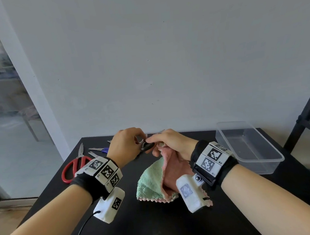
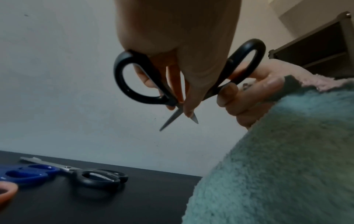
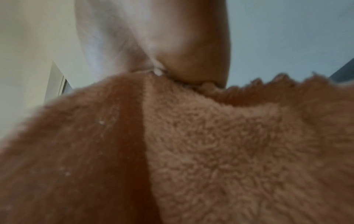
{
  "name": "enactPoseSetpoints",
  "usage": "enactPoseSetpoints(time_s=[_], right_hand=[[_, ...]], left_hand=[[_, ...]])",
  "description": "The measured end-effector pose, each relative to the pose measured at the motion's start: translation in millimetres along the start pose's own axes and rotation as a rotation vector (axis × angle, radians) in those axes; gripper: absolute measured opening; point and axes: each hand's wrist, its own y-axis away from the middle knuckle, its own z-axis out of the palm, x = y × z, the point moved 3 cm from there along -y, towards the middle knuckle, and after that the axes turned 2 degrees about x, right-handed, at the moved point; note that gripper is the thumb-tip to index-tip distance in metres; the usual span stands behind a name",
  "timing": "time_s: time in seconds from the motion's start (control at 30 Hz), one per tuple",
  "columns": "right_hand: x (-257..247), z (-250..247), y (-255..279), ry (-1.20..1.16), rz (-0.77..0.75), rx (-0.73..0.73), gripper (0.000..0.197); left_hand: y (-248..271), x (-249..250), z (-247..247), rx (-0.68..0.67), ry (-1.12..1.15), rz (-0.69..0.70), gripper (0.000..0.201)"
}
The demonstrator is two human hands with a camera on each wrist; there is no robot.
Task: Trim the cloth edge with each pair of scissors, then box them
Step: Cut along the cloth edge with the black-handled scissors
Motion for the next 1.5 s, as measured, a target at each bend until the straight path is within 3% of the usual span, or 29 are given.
enactPoseSetpoints(time_s=[0.07,0.2,0.3,0.43,0.53,0.6,0.67,0.77,0.83,0.93,1.07,1.17,1.3,1.4,1.5], right_hand=[[3.0,-2.9,0.9,0.023,0.006,0.013,0.023],[8.9,-9.2,-1.0,0.027,0.014,0.025,0.025],[12.5,-12.2,-2.5,0.026,0.027,0.004,0.025],[15.0,-13.5,0.6,0.088,0.037,-0.077,0.028],[14.4,-11.9,2.9,0.120,0.044,-0.126,0.025],[12.2,-11.8,3.9,0.106,0.066,-0.142,0.027],[9.0,-17.7,3.7,0.087,0.087,-0.114,0.037],[5.6,-37.3,8.4,0.133,0.077,-0.030,0.038],[8.1,-50.0,14.2,0.218,0.088,-0.056,0.040],[15.2,-59.3,24.4,0.343,0.175,-0.159,0.061],[21.5,-64.5,29.3,0.584,0.215,-0.143,0.071],[23.6,-68.8,28.5,0.748,0.211,-0.072,0.061],[30.1,-73.9,31.9,0.758,0.249,-0.024,0.037],[41.9,-75.2,38.0,0.743,0.359,-0.018,0.022],[57.7,-73.3,45.7,0.785,0.499,-0.025,0.026]], left_hand=[[-1.7,-1.4,-1.1,0.014,0.017,-0.053,0.014],[-6.5,-11.2,-3.0,-0.023,0.036,-0.246,0.037],[-8.4,-18.7,-1.5,-0.169,0.253,-0.426,0.032],[-4.9,-17.6,-4.2,-0.375,0.557,-0.568,0.016],[-1.6,-13.4,-4.0,-0.405,0.688,-0.635,0.024],[-1.7,-13.7,-3.8,-0.378,0.740,-0.647,0.027],[-1.7,-14.8,-3.1,-0.372,0.773,-0.630,0.020],[0.8,-16.1,-3.0,-0.401,0.759,-0.593,0.010],[2.8,-15.8,-2.8,-0.418,0.761,-0.582,0.010],[4.4,-12.2,-1.7,-0.427,0.773,-0.554,0.011],[5.4,-5.0,0.8,-0.452,0.789,-0.515,0.013],[7.8,0.7,2.0,-0.493,0.809,-0.491,0.013],[15.7,7.9,7.1,-0.552,0.823,-0.463,0.014],[24.1,12.2,14.1,-0.602,0.856,-0.474,0.010],[35.2,17.4,23.6,-0.672,0.882,-0.482,0.009]])
